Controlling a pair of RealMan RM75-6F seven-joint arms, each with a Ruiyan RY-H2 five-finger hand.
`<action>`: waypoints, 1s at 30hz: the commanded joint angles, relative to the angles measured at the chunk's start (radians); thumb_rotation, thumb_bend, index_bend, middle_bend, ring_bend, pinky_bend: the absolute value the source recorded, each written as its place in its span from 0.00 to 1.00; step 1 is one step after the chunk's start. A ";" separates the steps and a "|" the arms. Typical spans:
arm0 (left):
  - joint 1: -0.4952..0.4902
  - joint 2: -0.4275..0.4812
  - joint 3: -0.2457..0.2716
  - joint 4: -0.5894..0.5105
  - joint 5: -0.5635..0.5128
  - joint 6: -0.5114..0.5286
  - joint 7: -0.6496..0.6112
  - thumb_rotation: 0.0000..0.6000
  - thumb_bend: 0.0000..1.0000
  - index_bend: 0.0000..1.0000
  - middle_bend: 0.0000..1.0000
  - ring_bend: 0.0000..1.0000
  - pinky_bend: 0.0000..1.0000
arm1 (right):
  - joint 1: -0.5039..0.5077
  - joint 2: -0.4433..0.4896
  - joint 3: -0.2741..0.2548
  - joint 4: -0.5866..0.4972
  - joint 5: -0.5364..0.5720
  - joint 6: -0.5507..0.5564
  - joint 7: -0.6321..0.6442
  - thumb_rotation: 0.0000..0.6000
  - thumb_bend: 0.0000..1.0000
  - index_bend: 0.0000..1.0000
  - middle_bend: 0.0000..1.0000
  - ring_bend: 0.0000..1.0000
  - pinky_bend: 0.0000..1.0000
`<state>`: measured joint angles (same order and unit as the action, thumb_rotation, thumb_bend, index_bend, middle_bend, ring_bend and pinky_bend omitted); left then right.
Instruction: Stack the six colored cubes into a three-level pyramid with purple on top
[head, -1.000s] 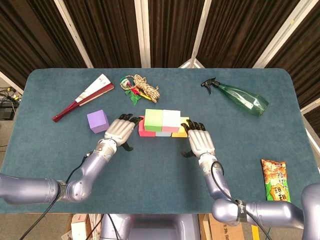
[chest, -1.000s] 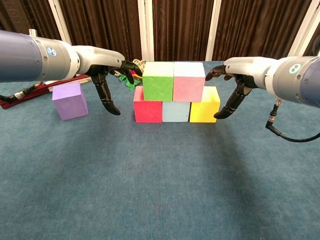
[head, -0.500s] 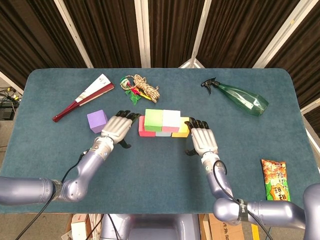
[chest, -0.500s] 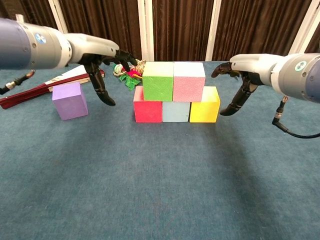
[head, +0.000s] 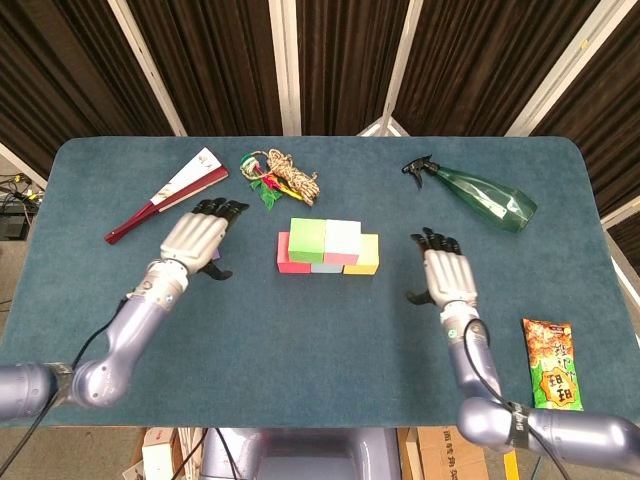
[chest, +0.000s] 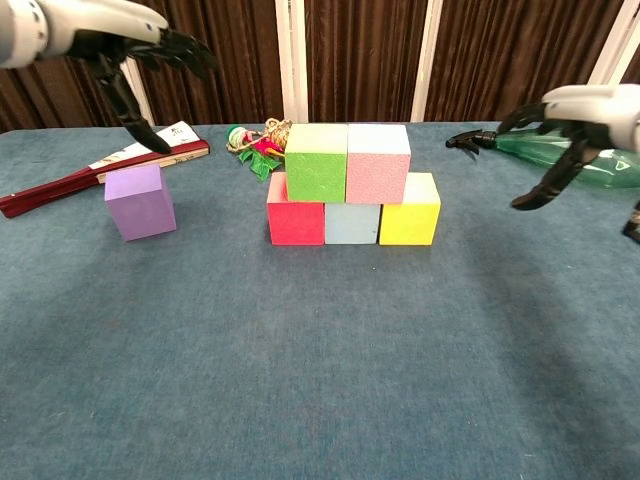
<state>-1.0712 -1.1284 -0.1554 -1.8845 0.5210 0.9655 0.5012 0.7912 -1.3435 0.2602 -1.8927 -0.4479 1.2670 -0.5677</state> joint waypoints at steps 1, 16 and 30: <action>0.034 0.041 0.006 -0.017 0.044 -0.013 -0.037 1.00 0.20 0.07 0.05 0.00 0.00 | -0.047 0.042 -0.016 -0.011 -0.047 0.009 0.048 1.00 0.25 0.14 0.05 0.05 0.00; 0.168 0.126 0.053 -0.003 0.222 -0.040 -0.172 1.00 0.17 0.05 0.05 0.00 0.00 | -0.297 0.136 -0.136 -0.013 -0.383 0.041 0.367 1.00 0.25 0.14 0.05 0.05 0.00; 0.229 0.118 0.078 0.054 0.322 -0.052 -0.203 1.00 0.13 0.06 0.09 0.00 0.00 | -0.504 0.083 -0.277 0.149 -0.761 0.179 0.578 1.00 0.25 0.14 0.05 0.05 0.00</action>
<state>-0.8435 -1.0077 -0.0822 -1.8349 0.8503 0.9128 0.2869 0.3222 -1.2448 0.0087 -1.7739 -1.1660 1.4156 -0.0209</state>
